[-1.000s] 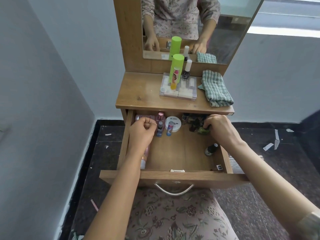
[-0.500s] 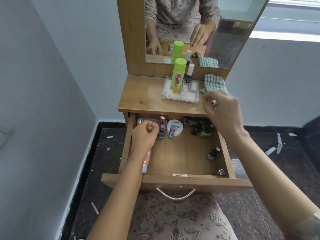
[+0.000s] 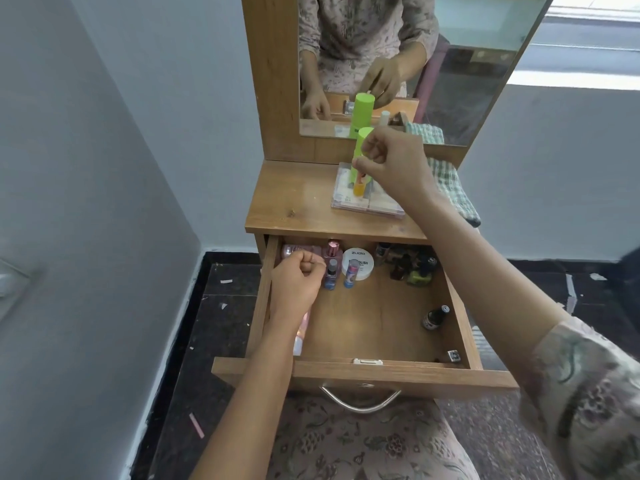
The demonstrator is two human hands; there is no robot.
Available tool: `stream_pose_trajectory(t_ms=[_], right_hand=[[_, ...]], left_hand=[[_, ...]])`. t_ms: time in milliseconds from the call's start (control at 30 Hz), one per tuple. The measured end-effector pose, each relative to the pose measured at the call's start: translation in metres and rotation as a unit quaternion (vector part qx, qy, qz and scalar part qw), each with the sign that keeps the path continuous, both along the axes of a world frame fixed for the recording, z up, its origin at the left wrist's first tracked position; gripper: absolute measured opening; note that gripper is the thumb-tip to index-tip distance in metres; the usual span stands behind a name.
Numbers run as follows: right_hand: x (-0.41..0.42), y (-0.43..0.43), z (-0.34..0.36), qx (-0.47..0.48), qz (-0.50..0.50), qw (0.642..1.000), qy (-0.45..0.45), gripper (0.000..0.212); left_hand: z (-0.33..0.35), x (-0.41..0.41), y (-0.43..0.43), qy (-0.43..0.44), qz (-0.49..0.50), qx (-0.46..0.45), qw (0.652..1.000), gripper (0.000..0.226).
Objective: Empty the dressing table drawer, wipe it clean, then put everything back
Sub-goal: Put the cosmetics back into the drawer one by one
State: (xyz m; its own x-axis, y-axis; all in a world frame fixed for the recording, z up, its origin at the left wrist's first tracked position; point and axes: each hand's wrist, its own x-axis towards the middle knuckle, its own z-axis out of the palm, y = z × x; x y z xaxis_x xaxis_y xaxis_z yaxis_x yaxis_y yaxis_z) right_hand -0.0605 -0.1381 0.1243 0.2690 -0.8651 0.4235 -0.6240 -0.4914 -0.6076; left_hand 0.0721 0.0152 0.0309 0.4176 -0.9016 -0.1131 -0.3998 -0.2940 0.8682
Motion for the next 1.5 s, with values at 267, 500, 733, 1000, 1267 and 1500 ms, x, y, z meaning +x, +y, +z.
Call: stream_pose_trajectory(t_ms=[267, 500, 733, 1000, 1267, 1500], right_hand=[[-0.026, 0.020, 0.010, 0.048, -0.025, 0.994, -0.094, 0.012], [-0.065, 0.075, 0.001, 0.100, -0.033, 0.986, -0.127, 0.013], [-0.058, 0.118, -0.056, 0.171, -0.035, 0.982, -0.071, 0.015], [-0.030, 0.109, -0.095, 0.166, 0.013, 0.984, 0.068, 0.021], [-0.023, 0.100, -0.099, 0.165, -0.006, 0.981, 0.103, 0.028], [-0.022, 0.095, -0.100, 0.167, -0.006, 0.980, 0.105, 0.027]], left_hand=[[0.001, 0.001, 0.000, -0.001, 0.002, -0.001, 1.000, 0.012], [-0.002, 0.000, -0.001, 0.008, 0.001, 0.001, 1.000, 0.012], [-0.004, 0.000, 0.000, 0.016, 0.012, 0.000, 1.000, 0.010], [-0.004, 0.000, -0.001, 0.004, 0.011, 0.006, 1.000, 0.011], [-0.001, 0.000, 0.000, -0.022, 0.004, 0.007, 1.000, 0.014], [-0.003, 0.000, 0.000, -0.028, 0.004, 0.002, 1.000, 0.015]])
